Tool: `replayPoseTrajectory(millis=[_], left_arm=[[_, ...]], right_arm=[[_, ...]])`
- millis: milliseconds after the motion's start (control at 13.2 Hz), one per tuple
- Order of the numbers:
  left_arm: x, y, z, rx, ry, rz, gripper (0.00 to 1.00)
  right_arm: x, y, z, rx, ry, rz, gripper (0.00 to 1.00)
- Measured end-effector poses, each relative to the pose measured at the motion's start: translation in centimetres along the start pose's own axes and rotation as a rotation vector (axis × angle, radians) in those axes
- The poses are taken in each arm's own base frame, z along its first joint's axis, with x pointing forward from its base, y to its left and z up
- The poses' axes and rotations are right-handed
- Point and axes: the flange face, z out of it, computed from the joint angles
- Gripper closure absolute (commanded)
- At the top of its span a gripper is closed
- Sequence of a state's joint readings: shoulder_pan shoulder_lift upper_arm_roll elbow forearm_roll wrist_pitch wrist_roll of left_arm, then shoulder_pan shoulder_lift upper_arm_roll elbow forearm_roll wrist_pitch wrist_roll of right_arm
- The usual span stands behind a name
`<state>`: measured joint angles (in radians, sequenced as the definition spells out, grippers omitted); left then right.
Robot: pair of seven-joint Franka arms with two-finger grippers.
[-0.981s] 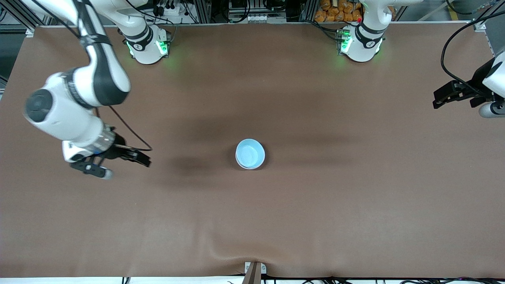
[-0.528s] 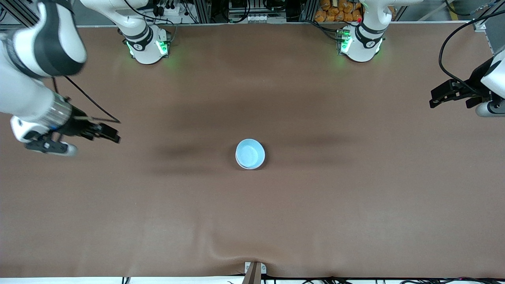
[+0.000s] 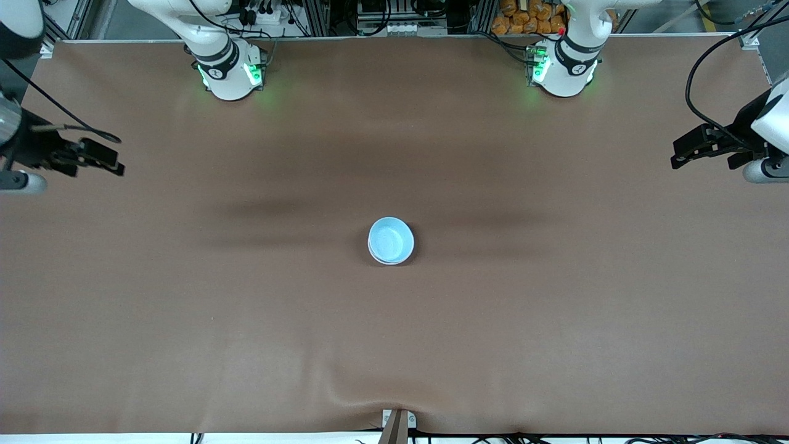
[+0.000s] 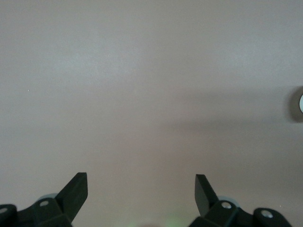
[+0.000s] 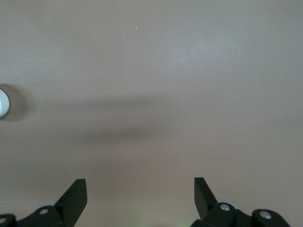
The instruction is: Stack pink and blue bowls on white bowl
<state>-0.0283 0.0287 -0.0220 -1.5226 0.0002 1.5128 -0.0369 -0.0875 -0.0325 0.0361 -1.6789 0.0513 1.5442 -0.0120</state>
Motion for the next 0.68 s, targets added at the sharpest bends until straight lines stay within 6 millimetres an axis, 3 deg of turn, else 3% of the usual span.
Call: replayPoseTrajectory(millis=[302, 679], left_arm=[[0.0, 0.0, 0.0, 0.000, 0.000, 0.000, 0.00], [0.0, 0.0, 0.0, 0.000, 0.000, 0.000, 0.00]], right_arm=[[-1.1, -1.5, -2.3, -0.014, 0.009, 0.007, 0.00], [-1.4, -3.3, -2.6, -0.026, 0.015, -0.019, 0.00]])
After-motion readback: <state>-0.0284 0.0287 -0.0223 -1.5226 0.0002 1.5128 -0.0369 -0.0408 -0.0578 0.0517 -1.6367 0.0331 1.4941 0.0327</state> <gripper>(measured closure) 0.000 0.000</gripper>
